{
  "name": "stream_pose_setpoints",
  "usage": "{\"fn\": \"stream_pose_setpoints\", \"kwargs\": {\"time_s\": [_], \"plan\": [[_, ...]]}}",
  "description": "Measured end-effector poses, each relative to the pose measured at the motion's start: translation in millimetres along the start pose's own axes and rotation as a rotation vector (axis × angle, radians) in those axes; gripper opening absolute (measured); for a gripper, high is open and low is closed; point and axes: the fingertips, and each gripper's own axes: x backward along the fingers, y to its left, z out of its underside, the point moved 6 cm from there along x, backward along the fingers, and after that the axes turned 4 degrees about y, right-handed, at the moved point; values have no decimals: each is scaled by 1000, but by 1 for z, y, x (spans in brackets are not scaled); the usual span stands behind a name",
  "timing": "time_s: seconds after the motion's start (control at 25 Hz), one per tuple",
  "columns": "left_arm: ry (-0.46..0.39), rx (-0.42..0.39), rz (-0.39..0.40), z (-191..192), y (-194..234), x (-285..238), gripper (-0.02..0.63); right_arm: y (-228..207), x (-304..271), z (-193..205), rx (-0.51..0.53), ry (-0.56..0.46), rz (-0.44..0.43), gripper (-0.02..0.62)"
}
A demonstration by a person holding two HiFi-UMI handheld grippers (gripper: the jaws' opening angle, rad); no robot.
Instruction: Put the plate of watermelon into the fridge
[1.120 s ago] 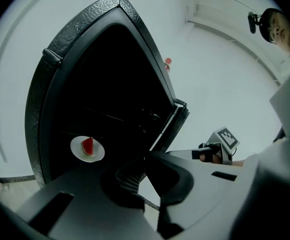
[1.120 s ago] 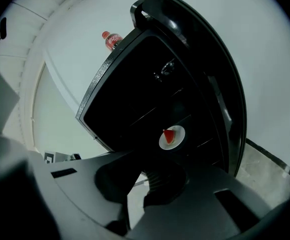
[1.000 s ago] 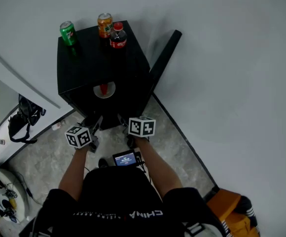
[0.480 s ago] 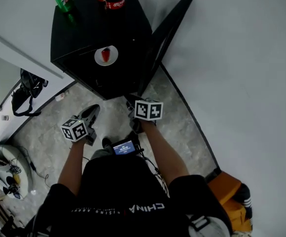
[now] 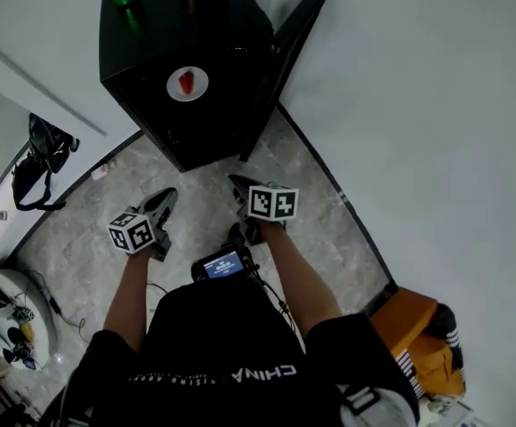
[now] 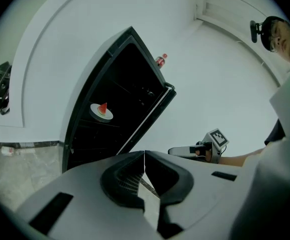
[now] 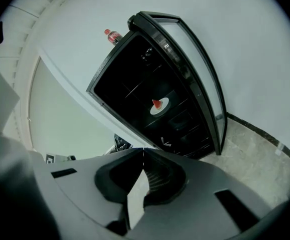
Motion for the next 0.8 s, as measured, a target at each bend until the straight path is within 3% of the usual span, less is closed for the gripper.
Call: {"fn": "stream_pose_setpoints", "kwargs": {"time_s": [0.28,0.56,0.8], "plan": [[7,32,27,59,3,62,14,47,4,70,21,-5,33,14],[-17,5,14,77,1,117,14,91,14,114,22,-41,52,14],[-13,21,71,96,-13,122,14,100,44,139,45,-56,107,14]]}}
